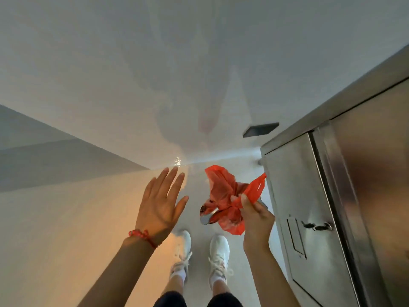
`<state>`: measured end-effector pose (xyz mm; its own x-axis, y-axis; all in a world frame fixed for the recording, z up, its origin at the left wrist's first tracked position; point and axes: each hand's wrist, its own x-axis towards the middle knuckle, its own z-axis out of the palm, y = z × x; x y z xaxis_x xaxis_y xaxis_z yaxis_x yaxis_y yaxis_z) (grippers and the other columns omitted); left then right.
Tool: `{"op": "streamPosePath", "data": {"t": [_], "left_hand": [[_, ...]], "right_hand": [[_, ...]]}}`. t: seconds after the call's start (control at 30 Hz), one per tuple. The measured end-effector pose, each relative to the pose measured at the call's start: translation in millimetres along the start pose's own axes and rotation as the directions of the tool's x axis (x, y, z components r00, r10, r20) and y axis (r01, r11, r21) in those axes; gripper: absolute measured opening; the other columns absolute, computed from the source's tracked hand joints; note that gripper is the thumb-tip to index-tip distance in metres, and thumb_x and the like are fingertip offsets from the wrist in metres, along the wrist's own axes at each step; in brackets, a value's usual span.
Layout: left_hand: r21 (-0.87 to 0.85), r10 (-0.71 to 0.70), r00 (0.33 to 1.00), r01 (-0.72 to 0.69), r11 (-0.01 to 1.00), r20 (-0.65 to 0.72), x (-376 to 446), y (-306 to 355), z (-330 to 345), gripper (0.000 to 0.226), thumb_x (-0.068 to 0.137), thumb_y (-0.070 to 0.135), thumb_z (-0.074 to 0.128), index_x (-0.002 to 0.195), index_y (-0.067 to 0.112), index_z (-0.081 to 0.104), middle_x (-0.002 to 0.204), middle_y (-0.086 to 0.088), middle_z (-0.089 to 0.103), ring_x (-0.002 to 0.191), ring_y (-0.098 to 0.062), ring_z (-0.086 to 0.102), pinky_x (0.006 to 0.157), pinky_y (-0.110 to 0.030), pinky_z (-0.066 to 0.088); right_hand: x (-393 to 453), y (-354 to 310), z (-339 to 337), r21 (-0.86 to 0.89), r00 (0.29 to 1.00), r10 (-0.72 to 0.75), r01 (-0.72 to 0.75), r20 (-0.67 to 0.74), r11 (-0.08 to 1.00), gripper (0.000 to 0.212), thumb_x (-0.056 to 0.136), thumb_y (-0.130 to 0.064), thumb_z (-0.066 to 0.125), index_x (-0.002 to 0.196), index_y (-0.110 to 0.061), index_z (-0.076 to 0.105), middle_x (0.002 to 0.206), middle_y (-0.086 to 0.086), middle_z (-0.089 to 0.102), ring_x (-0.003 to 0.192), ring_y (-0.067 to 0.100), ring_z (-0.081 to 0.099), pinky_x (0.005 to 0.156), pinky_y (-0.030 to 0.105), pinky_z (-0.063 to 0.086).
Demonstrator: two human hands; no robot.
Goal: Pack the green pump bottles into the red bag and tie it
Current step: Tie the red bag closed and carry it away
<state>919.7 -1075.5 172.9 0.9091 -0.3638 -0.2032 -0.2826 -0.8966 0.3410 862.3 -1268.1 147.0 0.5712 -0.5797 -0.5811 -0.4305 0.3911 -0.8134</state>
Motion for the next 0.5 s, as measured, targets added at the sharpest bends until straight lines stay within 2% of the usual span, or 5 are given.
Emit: {"op": "streamPosePath", "data": {"t": [0.17,0.23,0.3,0.4,0.5], "left_hand": [[0.014,0.048,0.999,-0.048,0.999,-0.004,47,-40,85,0.056,0.094,0.041,0.021,0.124,0.002,0.048,0.129,-0.023,0.052,0.122,-0.041,0.045,0.095,-0.056,0.039],[0.022,0.058,0.998,-0.058,0.998,0.017,58,-49,117,0.054,0.094,0.038,0.024,0.122,0.000,0.050,0.127,-0.024,0.053,0.120,-0.042,0.047,0.094,-0.056,0.041],[0.030,0.058,0.997,-0.060,0.998,0.041,68,-58,147,0.053,0.094,0.037,0.026,0.121,0.000,0.051,0.127,-0.025,0.054,0.119,-0.042,0.047,0.094,-0.057,0.041],[0.039,0.044,0.996,-0.047,0.998,0.074,80,-70,185,0.053,0.092,0.038,0.028,0.123,0.002,0.050,0.129,-0.023,0.053,0.121,-0.041,0.046,0.095,-0.057,0.040],[0.039,0.017,0.994,-0.022,0.999,0.107,91,-79,212,0.054,0.088,0.039,0.029,0.125,0.004,0.048,0.132,-0.022,0.050,0.123,-0.040,0.044,0.098,-0.056,0.037]], "right_hand": [[82,72,16,0.011,0.999,-0.010,0.011,-0.047,1.000,0.015,0.080,-0.005,0.067,0.071,-0.014,0.073,0.062,0.002,0.071,0.066,0.015,0.066,0.068,0.026,0.053],[108,95,20,0.038,0.999,0.003,-0.001,-0.042,0.999,0.014,0.079,-0.003,0.067,0.071,-0.012,0.073,0.064,0.004,0.072,0.068,0.018,0.066,0.067,0.026,0.054],[131,116,21,0.056,0.999,0.011,-0.009,-0.036,0.998,0.013,0.080,-0.003,0.066,0.071,-0.010,0.073,0.064,0.004,0.071,0.068,0.018,0.066,0.067,0.025,0.054],[158,141,25,0.043,0.998,0.026,-0.024,-0.059,0.999,0.014,0.081,-0.004,0.066,0.068,-0.009,0.069,0.071,0.016,0.062,0.078,0.029,0.059,0.077,0.036,0.051],[179,159,29,0.049,0.997,0.035,-0.031,-0.070,0.998,0.017,0.081,-0.004,0.065,0.066,-0.010,0.068,0.067,0.013,0.063,0.077,0.028,0.060,0.078,0.037,0.050]]}}
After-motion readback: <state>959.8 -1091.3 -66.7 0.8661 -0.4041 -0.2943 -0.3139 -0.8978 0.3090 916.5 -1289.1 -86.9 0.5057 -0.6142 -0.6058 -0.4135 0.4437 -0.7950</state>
